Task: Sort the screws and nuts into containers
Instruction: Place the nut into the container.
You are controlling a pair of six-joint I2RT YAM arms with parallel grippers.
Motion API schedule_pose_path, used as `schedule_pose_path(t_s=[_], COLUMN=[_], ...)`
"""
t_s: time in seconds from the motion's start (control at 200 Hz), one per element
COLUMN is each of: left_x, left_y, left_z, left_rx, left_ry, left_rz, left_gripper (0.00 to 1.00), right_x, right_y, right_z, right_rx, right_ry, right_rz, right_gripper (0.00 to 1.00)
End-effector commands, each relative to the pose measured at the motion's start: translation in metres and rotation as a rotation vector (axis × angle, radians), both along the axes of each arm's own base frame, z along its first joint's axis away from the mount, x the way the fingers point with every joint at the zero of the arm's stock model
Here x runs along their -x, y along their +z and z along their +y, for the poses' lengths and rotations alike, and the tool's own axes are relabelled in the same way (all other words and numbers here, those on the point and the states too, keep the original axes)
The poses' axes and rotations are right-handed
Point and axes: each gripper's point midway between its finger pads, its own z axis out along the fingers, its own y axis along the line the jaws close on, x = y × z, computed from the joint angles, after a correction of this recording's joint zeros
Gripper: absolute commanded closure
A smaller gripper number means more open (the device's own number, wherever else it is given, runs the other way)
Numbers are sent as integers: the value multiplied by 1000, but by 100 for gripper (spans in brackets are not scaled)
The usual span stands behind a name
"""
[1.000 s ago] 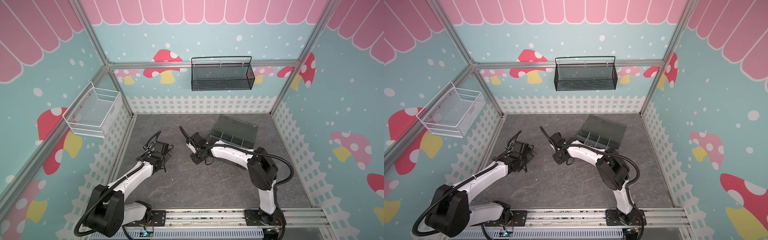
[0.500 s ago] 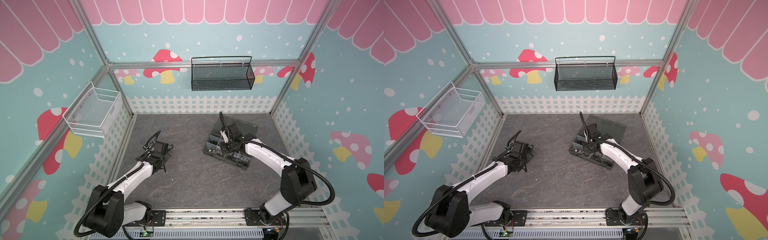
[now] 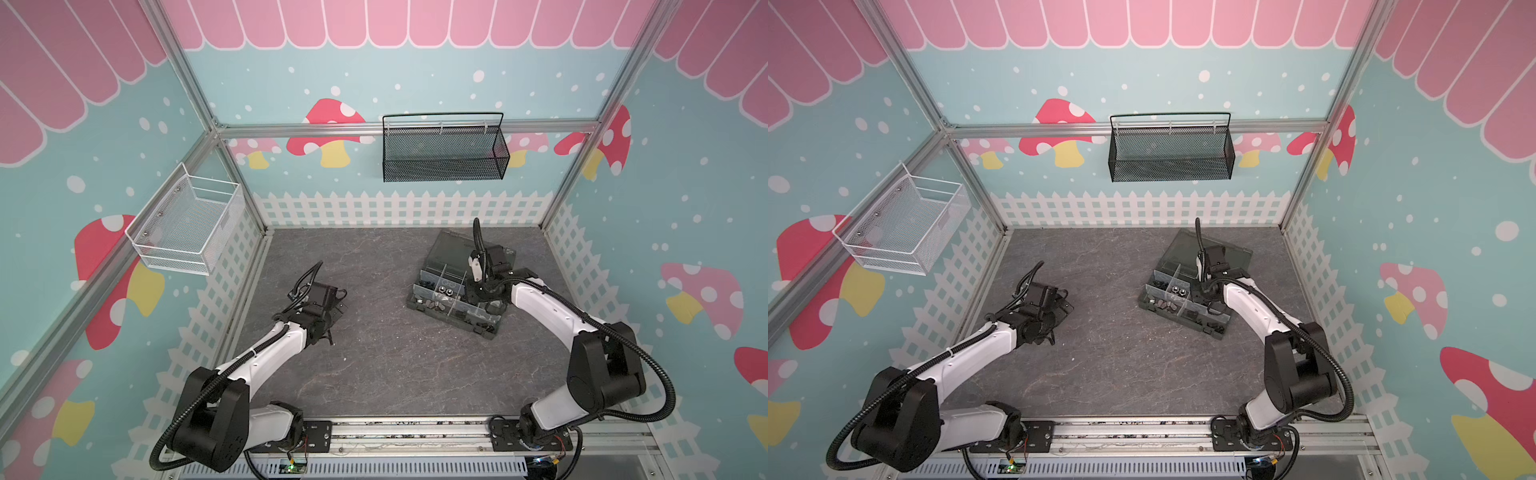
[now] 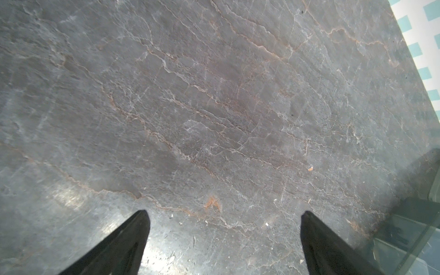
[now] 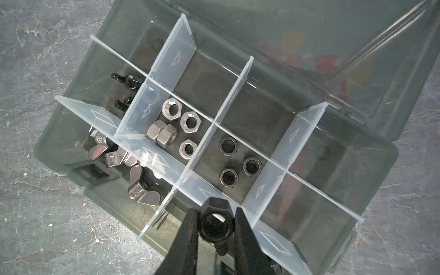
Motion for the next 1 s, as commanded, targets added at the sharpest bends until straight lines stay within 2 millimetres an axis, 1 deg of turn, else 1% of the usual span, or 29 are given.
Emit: schedule_pose_path(t_s=[0.0, 0.155, 0.2, 0.4, 0.59, 0.72, 0.801, 0.996], left_x=[-6, -5, -6, -5, -5, -5, -5, -5], left_y=[6, 5, 5, 5, 5, 4, 4, 6], left_z=[-1, 0, 0, 0, 1, 1, 1, 2], left_rx=[4, 1, 2, 1, 0, -1, -2, -5], left_ry=[5, 5, 6, 8, 10, 9, 8, 9], left_rz=[-15, -11, -11, -13, -14, -11, -12, -16], left_gripper=[0, 0, 0, 0, 0, 0, 0, 0], right_x=[-3, -6, -6, -5, -1, -1, -1, -1], right_y=[-11, -22, -23, -31, -34, -31, -28, -16], right_z=[-1, -3, -4, -7, -8, -8, -9, -11], right_rx=[-3, 9, 13, 29, 30, 28, 29, 30], right_ry=[11, 8, 7, -4, -6, -7, -11, -21], right_rz=[17, 37, 40, 56, 66, 57, 49, 21], right_gripper=[100, 100, 98, 83, 73, 66, 63, 61])
